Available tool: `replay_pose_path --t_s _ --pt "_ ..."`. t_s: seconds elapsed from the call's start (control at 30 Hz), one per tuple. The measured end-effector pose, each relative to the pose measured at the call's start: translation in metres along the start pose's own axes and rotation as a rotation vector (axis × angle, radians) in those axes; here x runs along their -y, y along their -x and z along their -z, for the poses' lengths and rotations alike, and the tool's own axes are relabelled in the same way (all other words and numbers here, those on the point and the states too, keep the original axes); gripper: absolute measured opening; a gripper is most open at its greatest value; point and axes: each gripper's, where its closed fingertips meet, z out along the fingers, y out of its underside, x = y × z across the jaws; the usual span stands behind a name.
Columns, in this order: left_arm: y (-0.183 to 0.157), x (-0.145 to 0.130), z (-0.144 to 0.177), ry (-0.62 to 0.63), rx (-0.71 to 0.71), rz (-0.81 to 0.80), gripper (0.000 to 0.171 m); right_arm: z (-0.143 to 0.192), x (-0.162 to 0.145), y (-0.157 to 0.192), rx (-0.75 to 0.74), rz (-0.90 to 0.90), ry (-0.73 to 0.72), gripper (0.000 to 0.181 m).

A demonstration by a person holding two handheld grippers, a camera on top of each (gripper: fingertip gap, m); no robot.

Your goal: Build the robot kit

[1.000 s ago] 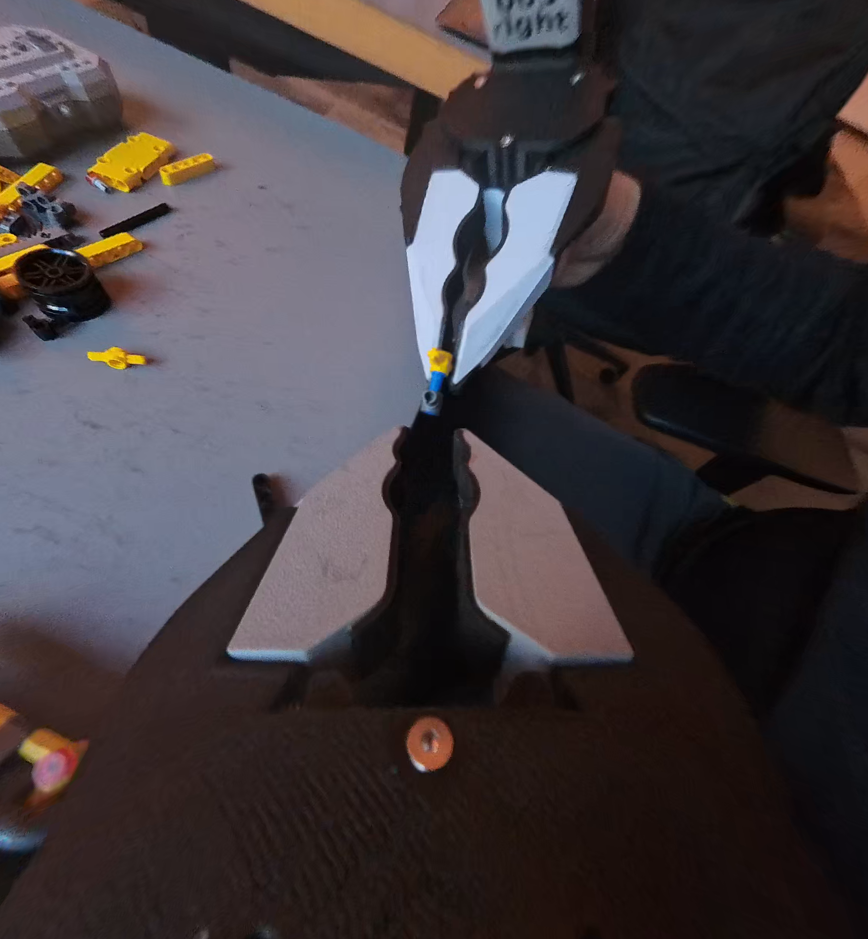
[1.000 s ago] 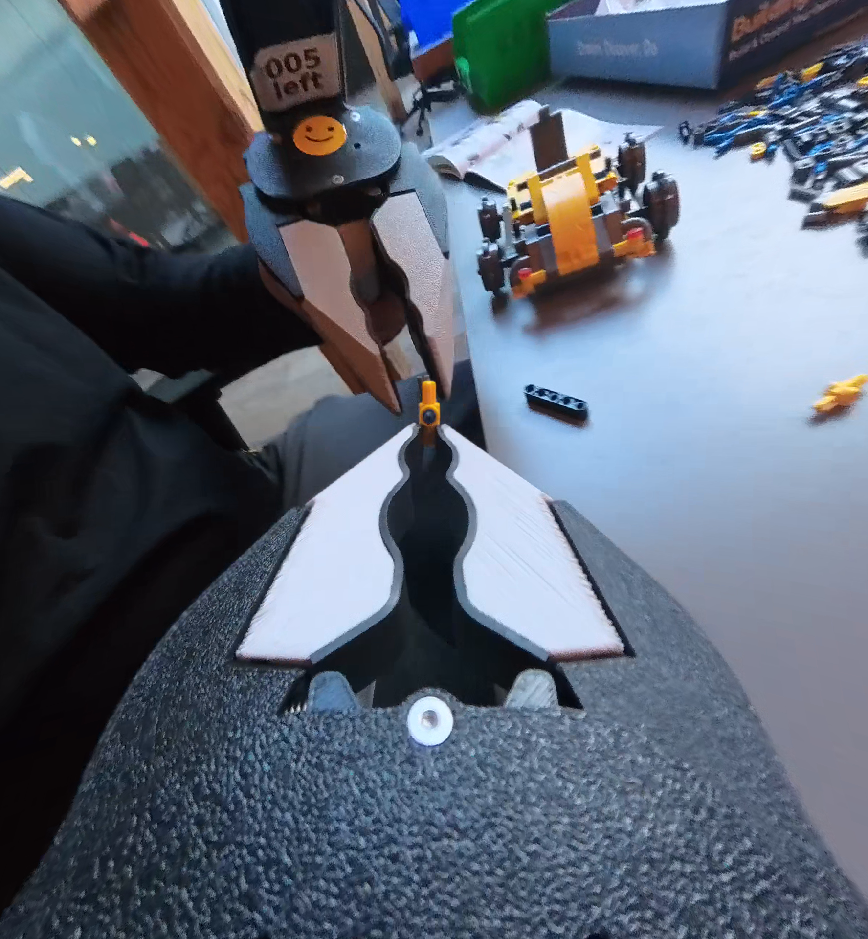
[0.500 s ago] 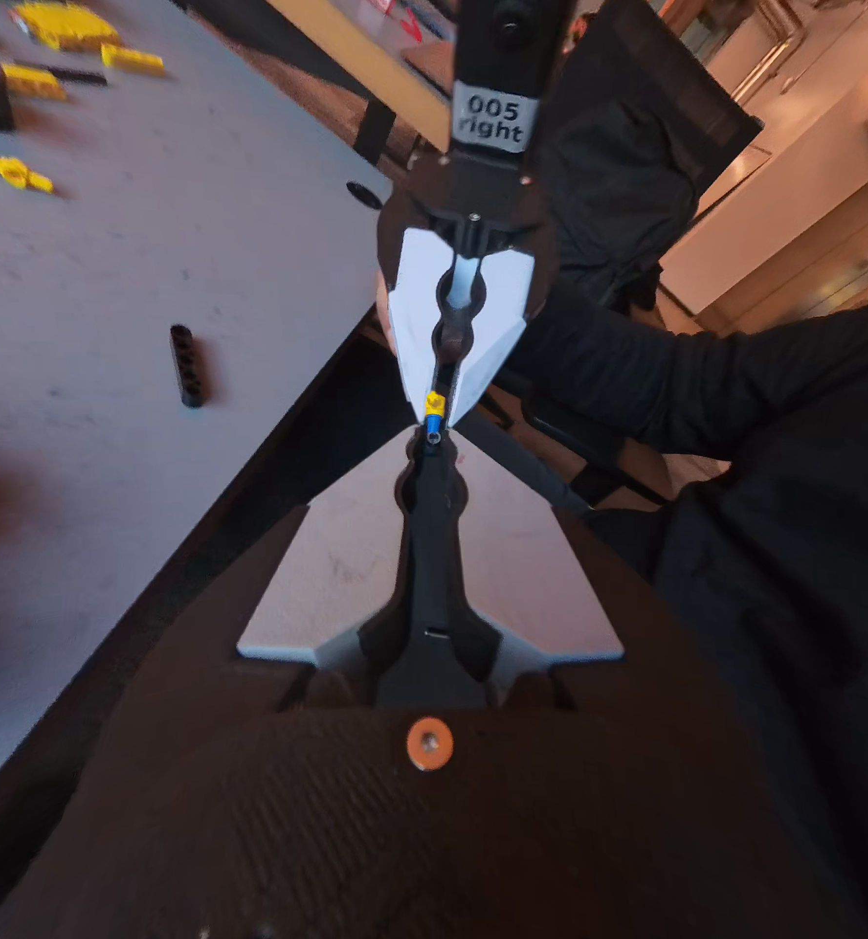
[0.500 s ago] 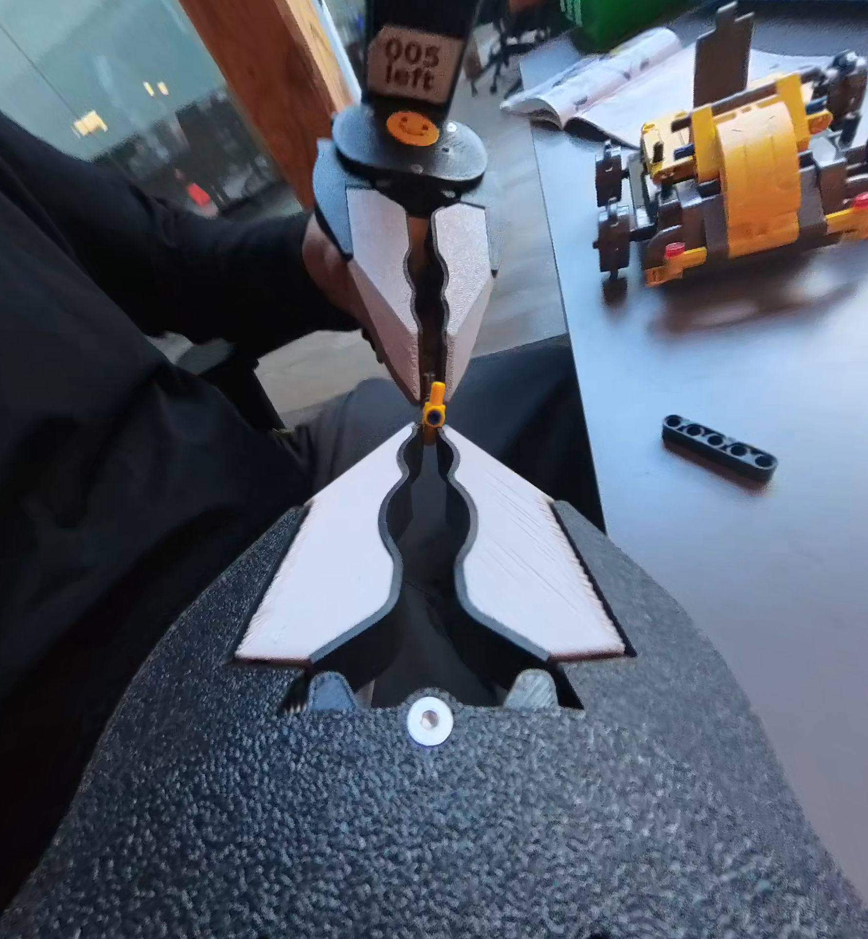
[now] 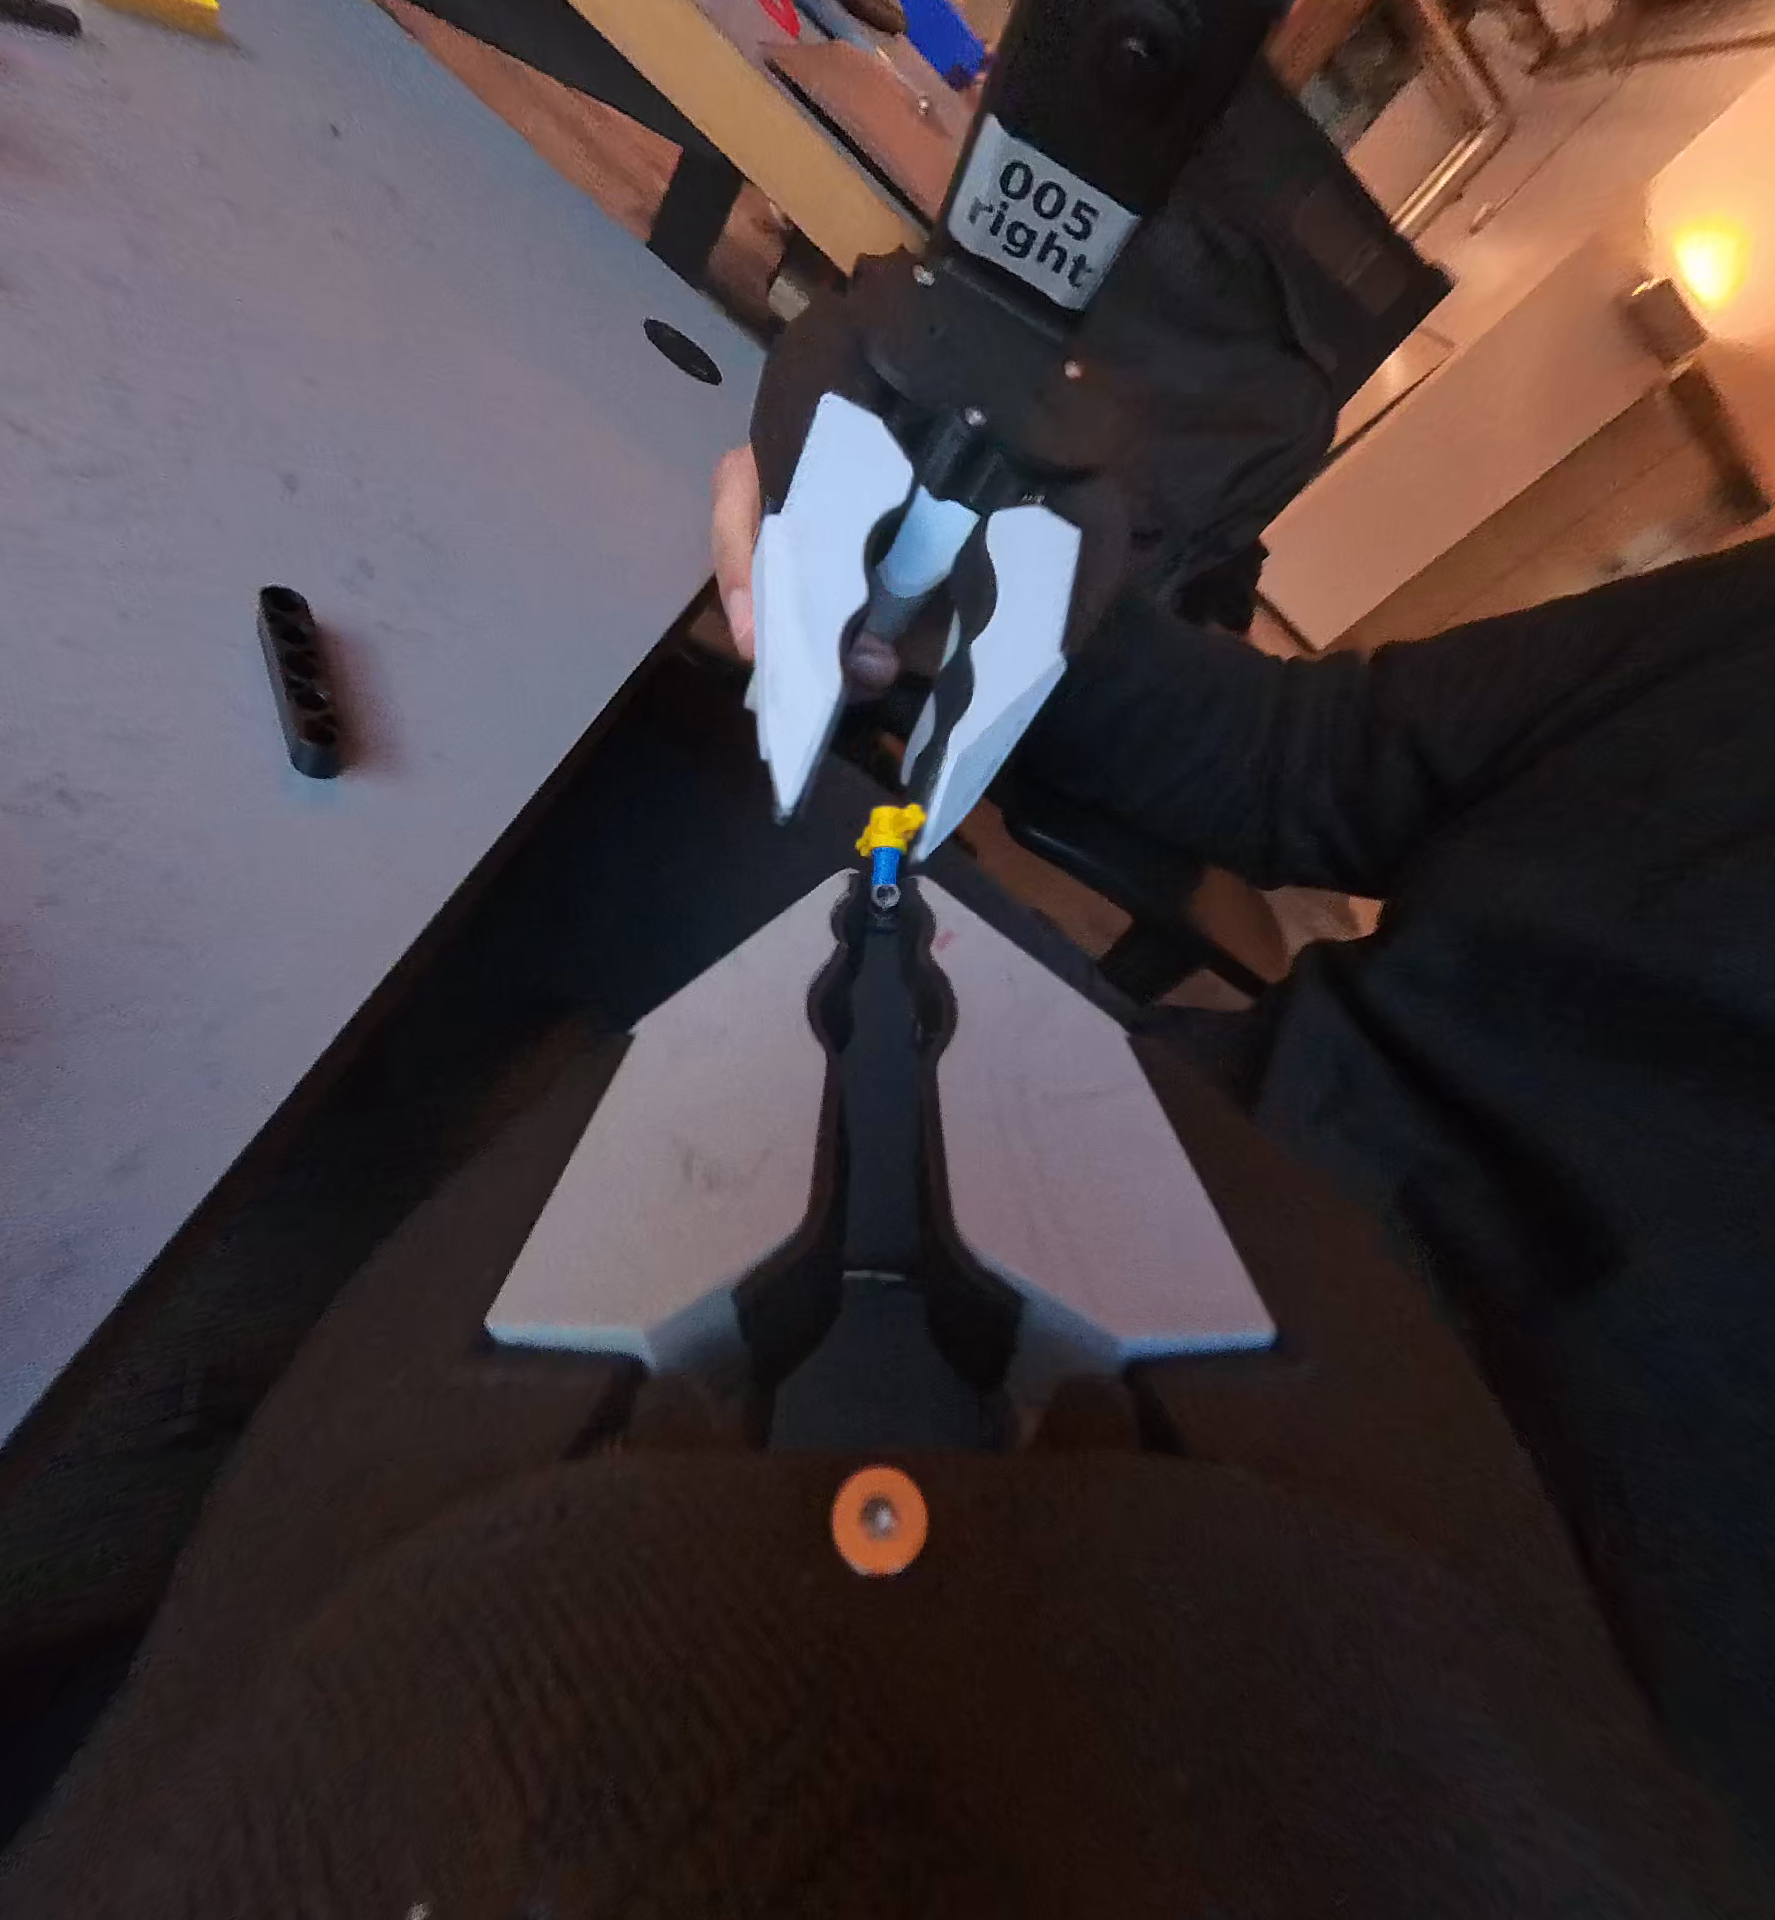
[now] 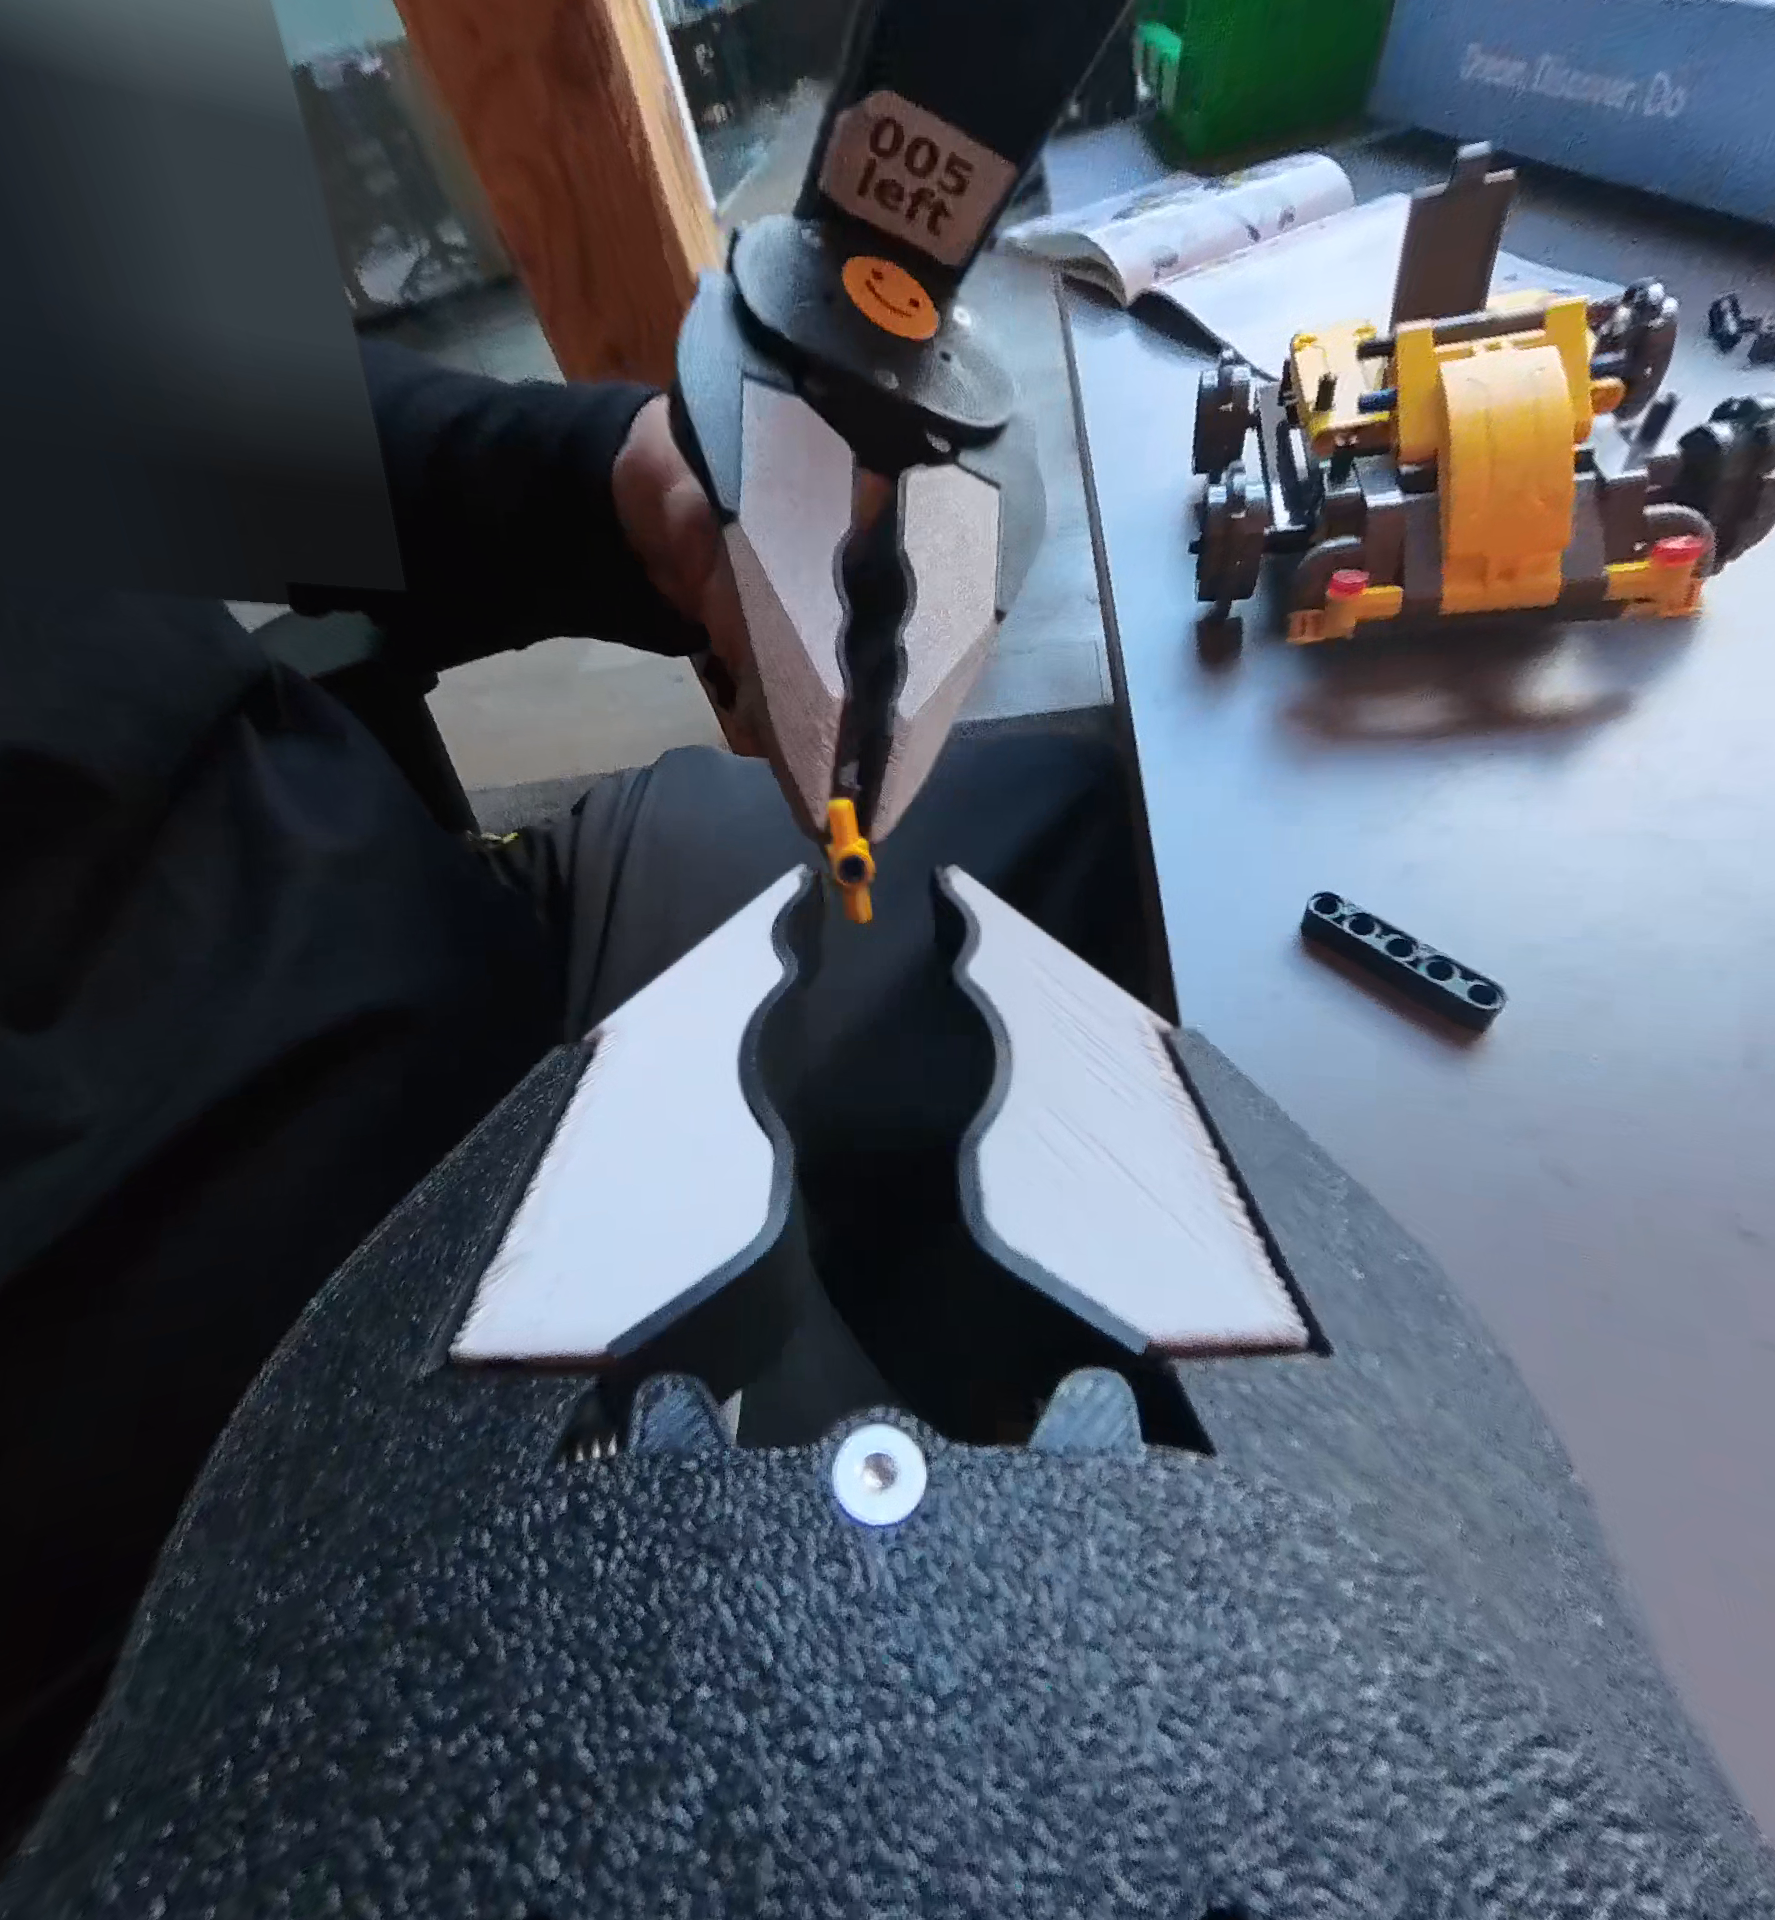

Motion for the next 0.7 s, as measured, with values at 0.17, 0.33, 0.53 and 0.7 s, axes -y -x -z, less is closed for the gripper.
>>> replay_pose_path --t_s 0.17,0.33,0.53,0.7 --pt "0.001 -0.002 -0.004 0.023 0.050 -0.098 0.003 0.003 0.005 0.006 0.033 0.024 -0.031 0.007" --pt "-0.001 -0.002 -0.004 0.008 0.018 -0.076 0.003 0.000 -0.004 0.008 0.050 0.039 0.002 0.013" --pt "0.001 -0.005 -0.005 0.022 0.031 -0.092 0.003 0.000 -0.004 0.009 0.058 0.038 -0.005 0.011" --pt "0.003 -0.007 -0.006 0.041 0.058 -0.122 0.003 -0.002 -0.006 0.007 0.042 0.032 0.010 0.007"
